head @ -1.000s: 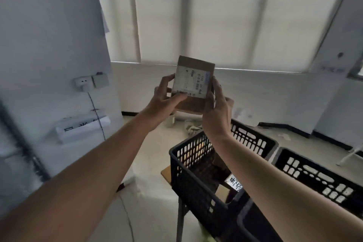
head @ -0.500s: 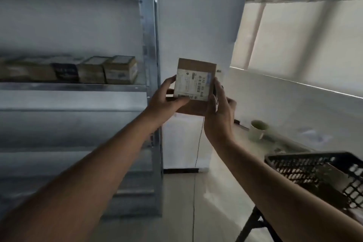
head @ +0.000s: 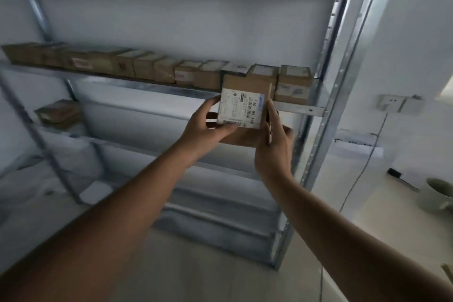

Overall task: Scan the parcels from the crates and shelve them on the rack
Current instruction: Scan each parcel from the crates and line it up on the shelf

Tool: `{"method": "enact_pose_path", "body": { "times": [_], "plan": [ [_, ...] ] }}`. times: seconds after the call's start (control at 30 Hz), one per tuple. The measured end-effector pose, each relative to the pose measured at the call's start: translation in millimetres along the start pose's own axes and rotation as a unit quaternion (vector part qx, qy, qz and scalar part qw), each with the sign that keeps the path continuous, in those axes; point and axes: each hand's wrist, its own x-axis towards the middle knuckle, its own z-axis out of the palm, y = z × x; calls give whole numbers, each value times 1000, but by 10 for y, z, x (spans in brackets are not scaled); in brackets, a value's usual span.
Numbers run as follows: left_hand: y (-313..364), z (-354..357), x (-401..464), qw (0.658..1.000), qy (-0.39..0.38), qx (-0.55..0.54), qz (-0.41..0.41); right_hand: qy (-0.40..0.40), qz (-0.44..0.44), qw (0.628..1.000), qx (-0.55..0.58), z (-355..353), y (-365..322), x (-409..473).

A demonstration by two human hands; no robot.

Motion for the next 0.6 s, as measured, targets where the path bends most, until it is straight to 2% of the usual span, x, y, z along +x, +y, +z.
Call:
{"method": "enact_pose_path", "body": {
  "times": [0.3, 0.6],
  "plan": [
    [-981, -1656, 239, 992, 104, 19, -67, -116, -27, 993, 1, 2033, -225, 176],
    [-1977, -3250, 941, 970, 205, 30, -130, -226, -43, 972, 52, 4255, -259, 715]
  ]
}}
